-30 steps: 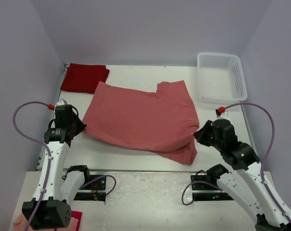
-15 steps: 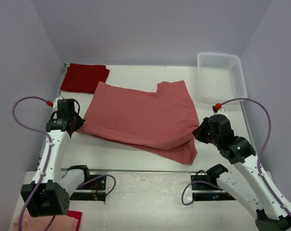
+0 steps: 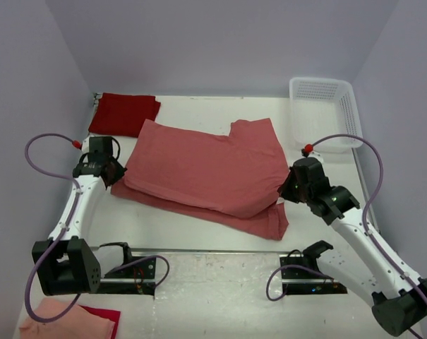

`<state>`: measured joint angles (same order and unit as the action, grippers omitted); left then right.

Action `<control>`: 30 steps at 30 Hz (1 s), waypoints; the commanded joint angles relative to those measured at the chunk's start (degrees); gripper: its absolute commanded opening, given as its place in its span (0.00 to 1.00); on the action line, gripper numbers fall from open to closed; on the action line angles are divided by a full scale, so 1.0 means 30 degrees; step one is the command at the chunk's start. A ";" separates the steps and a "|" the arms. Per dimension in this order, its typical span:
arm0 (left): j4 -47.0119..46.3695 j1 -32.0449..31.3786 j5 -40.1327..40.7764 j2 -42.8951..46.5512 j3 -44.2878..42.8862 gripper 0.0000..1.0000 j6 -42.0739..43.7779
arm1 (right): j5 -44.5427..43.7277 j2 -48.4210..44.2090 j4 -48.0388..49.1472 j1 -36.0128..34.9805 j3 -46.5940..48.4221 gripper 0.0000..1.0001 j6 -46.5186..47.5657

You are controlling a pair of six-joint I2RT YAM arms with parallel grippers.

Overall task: Fold and stack the t-shirts
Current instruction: Fold the flattened tshirt in 1/3 of the way

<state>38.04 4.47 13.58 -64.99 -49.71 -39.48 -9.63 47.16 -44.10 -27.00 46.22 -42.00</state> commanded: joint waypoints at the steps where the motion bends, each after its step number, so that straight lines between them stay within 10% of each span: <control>1: -0.1284 0.0005 0.0364 -0.1039 -0.0919 0.00 -0.0403 | -0.0540 0.0744 0.1397 -0.0080 0.0737 0.00 0.0083; 30: -0.3949 0.0033 -0.0981 -0.7455 -0.2500 0.00 -0.0667 | -0.1712 0.7305 0.4210 0.0534 0.2172 0.00 0.0727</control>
<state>29.71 4.47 11.18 -86.41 -54.35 -41.17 -12.97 67.40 -34.57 -26.22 49.87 -40.91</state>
